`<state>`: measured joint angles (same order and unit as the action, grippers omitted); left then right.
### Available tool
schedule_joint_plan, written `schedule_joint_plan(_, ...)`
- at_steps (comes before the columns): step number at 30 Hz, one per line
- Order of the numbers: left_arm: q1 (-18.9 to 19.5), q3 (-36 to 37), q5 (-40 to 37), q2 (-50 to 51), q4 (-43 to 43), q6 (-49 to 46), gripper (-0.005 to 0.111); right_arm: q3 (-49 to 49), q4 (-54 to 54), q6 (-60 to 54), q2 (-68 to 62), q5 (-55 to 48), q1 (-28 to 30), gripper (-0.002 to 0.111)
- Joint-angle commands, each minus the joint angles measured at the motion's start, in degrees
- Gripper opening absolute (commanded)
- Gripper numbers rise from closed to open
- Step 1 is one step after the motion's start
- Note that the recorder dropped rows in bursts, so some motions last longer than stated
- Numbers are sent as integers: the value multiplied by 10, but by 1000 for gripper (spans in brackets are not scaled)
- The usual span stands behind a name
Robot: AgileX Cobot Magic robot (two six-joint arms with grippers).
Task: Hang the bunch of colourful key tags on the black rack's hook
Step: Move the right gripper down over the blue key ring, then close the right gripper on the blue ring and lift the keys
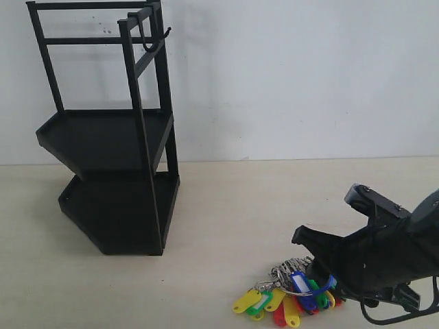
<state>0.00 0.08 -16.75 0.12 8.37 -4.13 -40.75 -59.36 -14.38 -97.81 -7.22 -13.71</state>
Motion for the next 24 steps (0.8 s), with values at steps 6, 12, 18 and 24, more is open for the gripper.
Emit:
schedule_joint_plan(6,0,-1,5,-1,-3,-2,4,-6,-3,21,-20,25,-2,48)
schedule_joint_plan(12,0,-1,5,-1,-3,-2,4,-6,-3,21,-37,33,-2,48)
schedule_joint_plan(18,0,-1,5,-1,-3,-2,4,-6,-1,19,-61,51,-2,45)
schedule_joint_plan(24,0,-1,5,-1,-3,-2,4,-6,-1,19,-60,59,-2,0)
